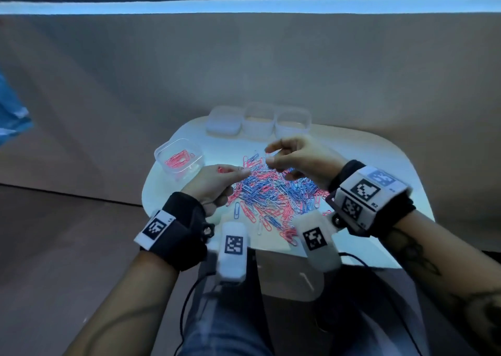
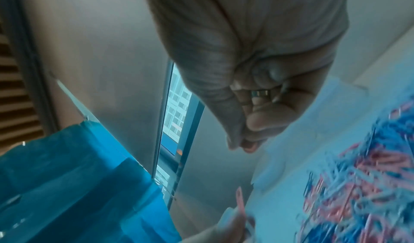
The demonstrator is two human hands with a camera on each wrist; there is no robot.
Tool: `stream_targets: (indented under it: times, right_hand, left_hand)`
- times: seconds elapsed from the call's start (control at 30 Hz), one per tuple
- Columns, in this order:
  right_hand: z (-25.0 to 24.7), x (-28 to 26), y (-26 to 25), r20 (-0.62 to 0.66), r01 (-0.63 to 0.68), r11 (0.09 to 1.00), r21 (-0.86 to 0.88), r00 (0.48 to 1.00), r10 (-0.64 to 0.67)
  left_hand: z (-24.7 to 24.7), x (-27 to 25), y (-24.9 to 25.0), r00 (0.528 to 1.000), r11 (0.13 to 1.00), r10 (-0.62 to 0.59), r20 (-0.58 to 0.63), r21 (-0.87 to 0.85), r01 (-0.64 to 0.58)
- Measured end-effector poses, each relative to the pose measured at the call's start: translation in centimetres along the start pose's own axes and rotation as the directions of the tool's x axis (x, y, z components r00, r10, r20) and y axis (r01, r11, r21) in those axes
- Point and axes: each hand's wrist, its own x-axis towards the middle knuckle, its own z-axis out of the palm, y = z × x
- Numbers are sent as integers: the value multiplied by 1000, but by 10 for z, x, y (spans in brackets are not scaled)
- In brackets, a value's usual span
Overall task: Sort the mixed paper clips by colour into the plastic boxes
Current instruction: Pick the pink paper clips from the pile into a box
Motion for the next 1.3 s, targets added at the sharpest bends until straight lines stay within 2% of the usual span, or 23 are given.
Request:
stream_targets:
  times: [0.13,0.27,0.37,0.47,0.53,0.57,0.6,0.63,0.67,0.7,0.73,0.77,0.87,0.93,1.0,1.07,1.1,1.13,1.2,1.27,1.3]
  right_hand:
    - [10,-2,2,39,-27,998,62,999,24]
    - [11,1,6,11,-85,996,22,996,85]
    - [4,4,9,-84,-94,995,-23,992,92]
    - [-7,3,11,-155,-89,995,-36,984,83]
    - [-10,-1,10,-145,-67,998,-15,987,64]
    - [-9,-3,8,-139,-34,999,-13,990,32]
    - [-5,-5,4,-136,9,1000,-28,991,-12]
    - [0,-6,-1,-134,54,997,-55,989,-61]
    - [7,-6,-6,-130,98,990,-98,985,-111]
    - [15,-4,-12,-121,139,979,-152,980,-158]
    - [24,-2,-17,-105,167,961,-222,975,-193]
    - [34,2,-21,-81,180,932,-315,973,-215]
    - [61,12,-19,-26,179,773,-609,969,-244]
    - [72,14,-17,3,191,713,-675,966,-257]
    - [71,17,-19,9,234,755,-613,957,-290]
    - [60,20,-21,-111,228,858,-460,944,-310]
    - [51,24,-21,-155,207,882,-424,943,-296]
    - [42,27,-19,-153,163,880,-447,955,-255]
    - [28,35,-13,-28,100,773,-627,988,-151]
    - [26,41,-8,109,127,598,-791,992,-68]
    - [29,45,-7,160,163,524,-836,986,-50]
  left_hand:
    - [17,-9,0,988,987,149,30,60,-151]
    - [26,-14,1,963,950,270,21,159,-269]
    - [25,-10,-1,956,932,293,-22,230,-281]
    - [24,-9,2,972,941,235,-9,254,-225]
    - [24,-8,7,989,978,146,-20,155,-141]
    - [23,-6,8,997,996,77,-12,35,-77]
    - [22,-3,7,999,987,-9,33,-158,14]
    - [20,2,4,990,909,-89,110,-398,126]
    - [19,5,2,972,775,-139,188,-591,225]
    - [18,8,-2,955,638,-162,249,-712,293]
    - [17,9,-6,946,554,-170,277,-767,324]
    - [17,8,-9,945,523,-160,285,-787,326]
    - [14,1,-14,950,589,-160,266,-747,309]
    - [7,-1,-13,951,558,-167,260,-770,308]
    - [-6,2,-16,950,538,-171,261,-783,312]
    - [-22,-2,-17,927,493,-106,359,-791,363]
    - [-30,-7,-17,923,501,-89,373,-785,365]
    - [-37,-10,-17,935,562,-108,338,-755,338]
    - [-45,-14,-18,965,767,-205,163,-586,261]
    - [-43,-16,-14,977,954,-209,-32,-228,197]
    - [-39,-16,-10,986,989,-145,-84,7,146]
